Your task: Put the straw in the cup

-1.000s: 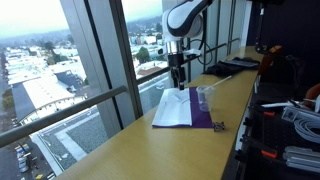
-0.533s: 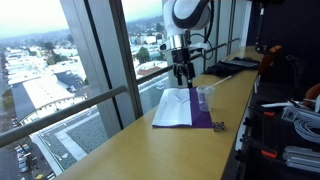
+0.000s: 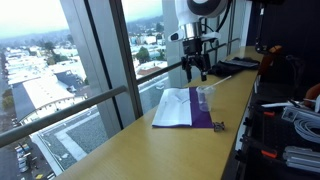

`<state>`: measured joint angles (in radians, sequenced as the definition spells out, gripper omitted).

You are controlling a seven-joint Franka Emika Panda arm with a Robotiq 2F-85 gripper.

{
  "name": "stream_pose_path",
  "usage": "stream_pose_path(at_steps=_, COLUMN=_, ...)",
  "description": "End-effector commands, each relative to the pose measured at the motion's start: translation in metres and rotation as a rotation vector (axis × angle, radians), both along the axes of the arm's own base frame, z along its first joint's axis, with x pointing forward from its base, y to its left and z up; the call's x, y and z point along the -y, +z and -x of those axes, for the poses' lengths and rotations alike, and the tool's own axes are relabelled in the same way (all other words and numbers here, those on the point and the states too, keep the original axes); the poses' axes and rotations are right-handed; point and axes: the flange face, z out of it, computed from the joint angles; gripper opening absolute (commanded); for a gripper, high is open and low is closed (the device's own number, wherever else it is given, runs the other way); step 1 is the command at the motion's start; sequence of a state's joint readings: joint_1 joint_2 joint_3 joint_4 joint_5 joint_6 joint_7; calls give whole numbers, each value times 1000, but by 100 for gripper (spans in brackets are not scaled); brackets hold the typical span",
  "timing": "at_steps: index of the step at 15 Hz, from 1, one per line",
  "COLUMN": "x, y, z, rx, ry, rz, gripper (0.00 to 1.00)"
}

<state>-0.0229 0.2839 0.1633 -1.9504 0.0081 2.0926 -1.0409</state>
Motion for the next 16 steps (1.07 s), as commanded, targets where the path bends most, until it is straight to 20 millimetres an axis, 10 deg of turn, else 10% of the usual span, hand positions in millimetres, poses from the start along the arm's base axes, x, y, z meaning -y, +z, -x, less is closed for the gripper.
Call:
stream_pose_path(at_steps=1, x=15, y=-7, z=16, rx=33, ry=47, rz=-3, gripper=100)
stream_pose_path(at_steps=16, x=81, y=38, z=107, rx=104, ry=86, rz=14, gripper=100)
